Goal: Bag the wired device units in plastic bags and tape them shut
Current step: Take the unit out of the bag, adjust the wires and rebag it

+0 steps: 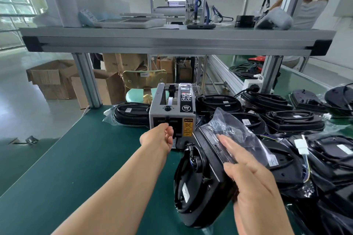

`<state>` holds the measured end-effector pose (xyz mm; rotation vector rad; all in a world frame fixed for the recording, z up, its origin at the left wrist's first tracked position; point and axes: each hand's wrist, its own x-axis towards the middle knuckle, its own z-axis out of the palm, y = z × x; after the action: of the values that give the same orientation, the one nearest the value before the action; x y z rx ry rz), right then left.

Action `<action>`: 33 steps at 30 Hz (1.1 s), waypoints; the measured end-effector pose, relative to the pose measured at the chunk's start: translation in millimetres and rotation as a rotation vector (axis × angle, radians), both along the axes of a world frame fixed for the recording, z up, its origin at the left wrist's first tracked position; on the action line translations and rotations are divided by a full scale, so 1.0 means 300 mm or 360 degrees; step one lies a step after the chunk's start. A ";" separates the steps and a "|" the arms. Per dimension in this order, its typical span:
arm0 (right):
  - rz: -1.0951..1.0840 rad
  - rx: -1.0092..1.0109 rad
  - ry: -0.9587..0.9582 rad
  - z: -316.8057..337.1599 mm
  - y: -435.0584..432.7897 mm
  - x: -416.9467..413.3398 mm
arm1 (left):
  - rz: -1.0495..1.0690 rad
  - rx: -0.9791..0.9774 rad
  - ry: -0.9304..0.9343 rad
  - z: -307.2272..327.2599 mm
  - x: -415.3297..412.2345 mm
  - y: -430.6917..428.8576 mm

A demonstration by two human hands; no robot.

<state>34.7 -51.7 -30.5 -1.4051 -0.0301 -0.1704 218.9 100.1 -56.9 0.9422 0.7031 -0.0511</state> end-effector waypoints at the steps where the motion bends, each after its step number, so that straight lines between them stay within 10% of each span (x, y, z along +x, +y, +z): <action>1: 0.0001 -0.0034 -0.0016 0.006 -0.003 0.008 | 0.0044 -0.0001 -0.0006 0.001 0.001 -0.005; 14: 0.0037 -0.0400 -0.0325 0.013 -0.016 -0.030 | -0.1101 0.0584 -0.0971 0.238 -0.473 0.078; 33: -0.0005 -0.0257 -0.0326 -0.064 -0.033 -0.025 | -0.1172 0.1022 -0.0917 0.254 -0.495 -0.047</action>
<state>27.2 -61.6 -49.8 -1.5441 -0.2152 -0.3195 70.5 86.1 19.4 1.7052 -0.2155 -0.2006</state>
